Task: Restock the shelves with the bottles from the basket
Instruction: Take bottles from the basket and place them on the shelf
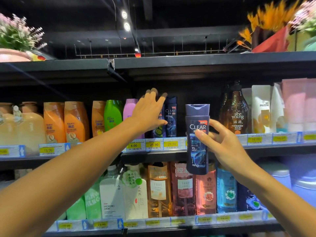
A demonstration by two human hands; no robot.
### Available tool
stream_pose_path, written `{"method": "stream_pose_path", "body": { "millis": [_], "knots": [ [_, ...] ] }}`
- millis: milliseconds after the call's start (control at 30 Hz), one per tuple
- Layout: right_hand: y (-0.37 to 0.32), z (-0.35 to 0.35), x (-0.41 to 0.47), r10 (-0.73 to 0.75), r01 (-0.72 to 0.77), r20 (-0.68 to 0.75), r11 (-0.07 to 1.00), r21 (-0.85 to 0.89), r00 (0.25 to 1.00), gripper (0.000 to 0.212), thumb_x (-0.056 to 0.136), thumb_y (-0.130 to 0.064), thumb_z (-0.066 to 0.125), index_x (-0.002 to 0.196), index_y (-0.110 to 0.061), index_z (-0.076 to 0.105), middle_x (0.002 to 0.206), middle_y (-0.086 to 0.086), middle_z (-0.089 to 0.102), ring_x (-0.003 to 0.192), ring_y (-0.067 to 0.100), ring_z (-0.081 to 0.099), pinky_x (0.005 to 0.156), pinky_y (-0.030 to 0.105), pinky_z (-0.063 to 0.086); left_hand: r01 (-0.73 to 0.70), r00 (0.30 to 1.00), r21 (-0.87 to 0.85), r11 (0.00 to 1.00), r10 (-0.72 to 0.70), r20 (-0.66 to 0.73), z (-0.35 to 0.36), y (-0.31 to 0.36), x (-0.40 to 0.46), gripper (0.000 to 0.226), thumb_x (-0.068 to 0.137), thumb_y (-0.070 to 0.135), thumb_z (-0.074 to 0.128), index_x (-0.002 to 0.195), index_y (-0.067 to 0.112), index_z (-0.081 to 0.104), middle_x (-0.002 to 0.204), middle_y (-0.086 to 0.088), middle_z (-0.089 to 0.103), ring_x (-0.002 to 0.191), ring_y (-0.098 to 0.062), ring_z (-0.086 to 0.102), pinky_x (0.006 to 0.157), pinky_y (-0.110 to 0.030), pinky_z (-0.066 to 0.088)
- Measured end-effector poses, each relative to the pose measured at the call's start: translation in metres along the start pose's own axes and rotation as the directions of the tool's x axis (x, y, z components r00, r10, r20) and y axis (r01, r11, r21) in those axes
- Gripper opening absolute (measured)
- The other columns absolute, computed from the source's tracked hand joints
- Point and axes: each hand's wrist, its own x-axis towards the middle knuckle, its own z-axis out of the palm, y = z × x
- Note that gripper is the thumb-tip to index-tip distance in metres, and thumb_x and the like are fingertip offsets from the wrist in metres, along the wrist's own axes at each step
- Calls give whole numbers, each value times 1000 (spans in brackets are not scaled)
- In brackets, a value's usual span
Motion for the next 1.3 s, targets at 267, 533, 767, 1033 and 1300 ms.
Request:
{"method": "stream_pose_path", "body": {
  "millis": [267,533,767,1033,1300],
  "knots": [
    [0,1,7,-54,53,-35,999,-4,998,35,98,-21,58,133,-24,55,111,-1,76,101,15,74,74,25,60,-5,1000,-57,998,5,-1,2,-8,0,92,84,52,75,154,16,30,147,-15,39,136,-32,39,105,-42,44],
    [-19,8,44,-177,178,15,982,-58,984,41,99,-17,58,138,-17,49,119,4,73,109,17,71,86,31,60,-105,990,-82,991,97,-101,2,-26,-13,87,91,53,66,159,22,21,151,-12,38,138,-29,36,110,-41,38],
    [-18,17,80,-227,230,53,971,-71,972,48,100,-12,57,145,-17,41,129,6,67,118,17,66,91,30,57,-154,888,-441,884,-72,-454,12,-47,-74,47,95,27,64,140,16,54,137,-2,54,130,-17,47,108,-28,42],
    [9,25,115,-40,43,18,981,-191,999,45,99,-29,61,140,-29,43,130,-2,64,119,15,64,92,36,57,-137,902,-463,876,-83,-424,83,-42,-146,33,96,30,58,126,18,66,121,2,61,117,-17,55,99,-36,48],
    [25,20,125,65,-53,13,897,-438,998,43,92,-35,67,130,-18,59,119,-2,68,113,16,66,95,44,58,-141,867,-407,903,-85,-490,96,-41,-150,35,97,25,60,129,16,67,117,-1,65,111,-21,60,93,-35,51]
  ]
}}
